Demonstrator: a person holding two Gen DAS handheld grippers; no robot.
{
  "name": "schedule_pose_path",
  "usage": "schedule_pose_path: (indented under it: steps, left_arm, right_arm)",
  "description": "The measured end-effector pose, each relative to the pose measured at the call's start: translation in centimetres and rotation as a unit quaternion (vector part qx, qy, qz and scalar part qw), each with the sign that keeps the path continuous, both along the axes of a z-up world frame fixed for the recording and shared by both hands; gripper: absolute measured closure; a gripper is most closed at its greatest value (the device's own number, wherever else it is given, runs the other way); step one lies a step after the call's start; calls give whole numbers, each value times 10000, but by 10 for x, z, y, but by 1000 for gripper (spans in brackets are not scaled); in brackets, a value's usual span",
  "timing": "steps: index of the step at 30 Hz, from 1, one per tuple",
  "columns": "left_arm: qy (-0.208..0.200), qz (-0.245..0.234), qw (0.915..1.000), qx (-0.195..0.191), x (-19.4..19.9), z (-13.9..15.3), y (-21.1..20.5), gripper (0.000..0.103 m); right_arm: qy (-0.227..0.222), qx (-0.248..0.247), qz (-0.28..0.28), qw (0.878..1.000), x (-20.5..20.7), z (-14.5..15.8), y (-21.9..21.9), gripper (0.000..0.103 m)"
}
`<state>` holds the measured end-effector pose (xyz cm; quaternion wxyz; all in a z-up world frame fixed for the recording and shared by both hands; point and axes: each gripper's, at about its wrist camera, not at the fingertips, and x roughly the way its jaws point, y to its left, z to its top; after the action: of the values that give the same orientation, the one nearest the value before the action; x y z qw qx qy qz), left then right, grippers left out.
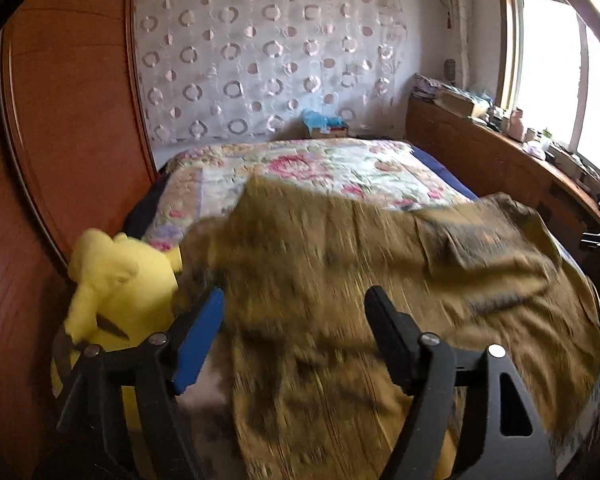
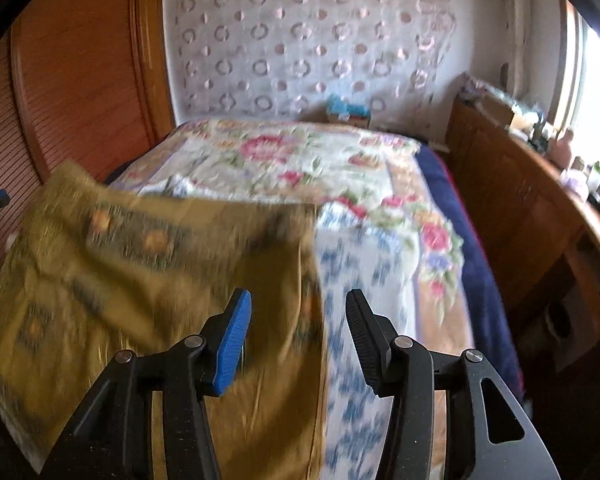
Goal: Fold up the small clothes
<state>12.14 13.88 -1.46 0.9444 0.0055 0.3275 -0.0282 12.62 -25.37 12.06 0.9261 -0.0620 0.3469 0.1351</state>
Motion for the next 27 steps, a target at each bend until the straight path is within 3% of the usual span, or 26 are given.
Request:
schedule_pose_path:
  steps: [7,12,17,23,25,27]
  left_arm:
    - [3,22,9999,-169,-45,-26,-13,27]
    - [40,-78,9995,-311,-58,-33,-25,27]
    - [18,-175,9991,-396,-70,-36,-35,27]
    - [26,-205,9986,-488,-78,-41,-41,27]
    - [59,-198,9986,-484,-78,-45,-43,27]
    - [93,-193,9987,-473,-77,-48,-44,27]
  right_arm:
    - [530,416,-139,9976,-35,-23,-35,52]
    - [605,803,-33,9949,-61,-10,-51,52]
    - [605,783,53,9951,-86,-5,-46,52]
    - [657,967,30,9931,-88,-9,-53,52]
    - [715,1118,179,9910,-89,-9,-56,70]
    - [724,1109,295,9907,-94,-7,-52,95]
